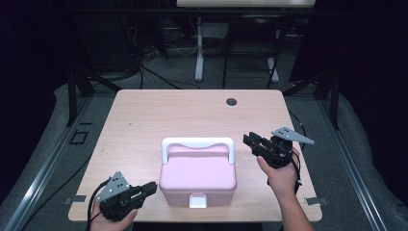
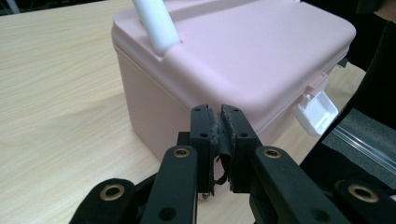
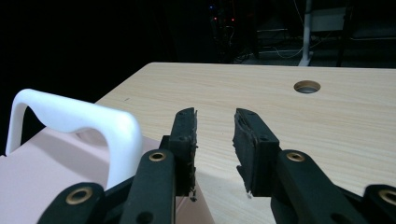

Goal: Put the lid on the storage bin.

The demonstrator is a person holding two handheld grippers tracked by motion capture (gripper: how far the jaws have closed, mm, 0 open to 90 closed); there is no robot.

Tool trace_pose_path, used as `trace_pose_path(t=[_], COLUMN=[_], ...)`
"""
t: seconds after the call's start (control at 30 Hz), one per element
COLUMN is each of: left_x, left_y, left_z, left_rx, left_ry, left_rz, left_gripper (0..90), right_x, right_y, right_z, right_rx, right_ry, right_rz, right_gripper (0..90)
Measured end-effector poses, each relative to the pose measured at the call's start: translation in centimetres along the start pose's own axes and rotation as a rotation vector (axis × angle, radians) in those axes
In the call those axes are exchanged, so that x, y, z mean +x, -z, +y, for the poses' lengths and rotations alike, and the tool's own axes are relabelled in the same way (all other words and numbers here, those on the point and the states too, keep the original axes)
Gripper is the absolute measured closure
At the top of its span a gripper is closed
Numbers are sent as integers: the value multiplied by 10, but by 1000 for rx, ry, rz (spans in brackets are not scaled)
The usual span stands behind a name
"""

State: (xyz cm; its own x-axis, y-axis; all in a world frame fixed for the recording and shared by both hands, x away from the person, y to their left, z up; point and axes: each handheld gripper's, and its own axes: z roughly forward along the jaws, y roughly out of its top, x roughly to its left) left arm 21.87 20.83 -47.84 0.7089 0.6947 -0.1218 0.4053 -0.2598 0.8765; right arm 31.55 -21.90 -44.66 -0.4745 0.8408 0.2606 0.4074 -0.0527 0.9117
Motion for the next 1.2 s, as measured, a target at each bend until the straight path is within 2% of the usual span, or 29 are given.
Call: trace_pose_path(t=[0.37,0.4,0.57,0.7,0.93,0.97,1.2], left_x=[8,10,16,22,29,33,42], left_y=[-1,-1,-3,-7,-10,-12,-18], left_z=[5,7,17,29,48,55,67], left_rx=[-16,-16,-32,-20,-23,-20,-41], left_ry=[15,9,24,13,1,4,32], left_rz=[18,23,27,30,43,40,52], left_gripper=[781,768,699,640,602,586,554], right_x=[0,0,-1,-2,-2,-2,-2], right_y=[0,0,0,1,2,2,3], right_z=[0,0,0,1,1,1,2], right_rx=[-1,-2,-3,-7,-9,-9,-10], right_ry=[-1,-2,-4,-7,-7,-5,-4], right_rz=[1,1,2,1,1,1,3], right_gripper=[682,681,679,677,673,671,668])
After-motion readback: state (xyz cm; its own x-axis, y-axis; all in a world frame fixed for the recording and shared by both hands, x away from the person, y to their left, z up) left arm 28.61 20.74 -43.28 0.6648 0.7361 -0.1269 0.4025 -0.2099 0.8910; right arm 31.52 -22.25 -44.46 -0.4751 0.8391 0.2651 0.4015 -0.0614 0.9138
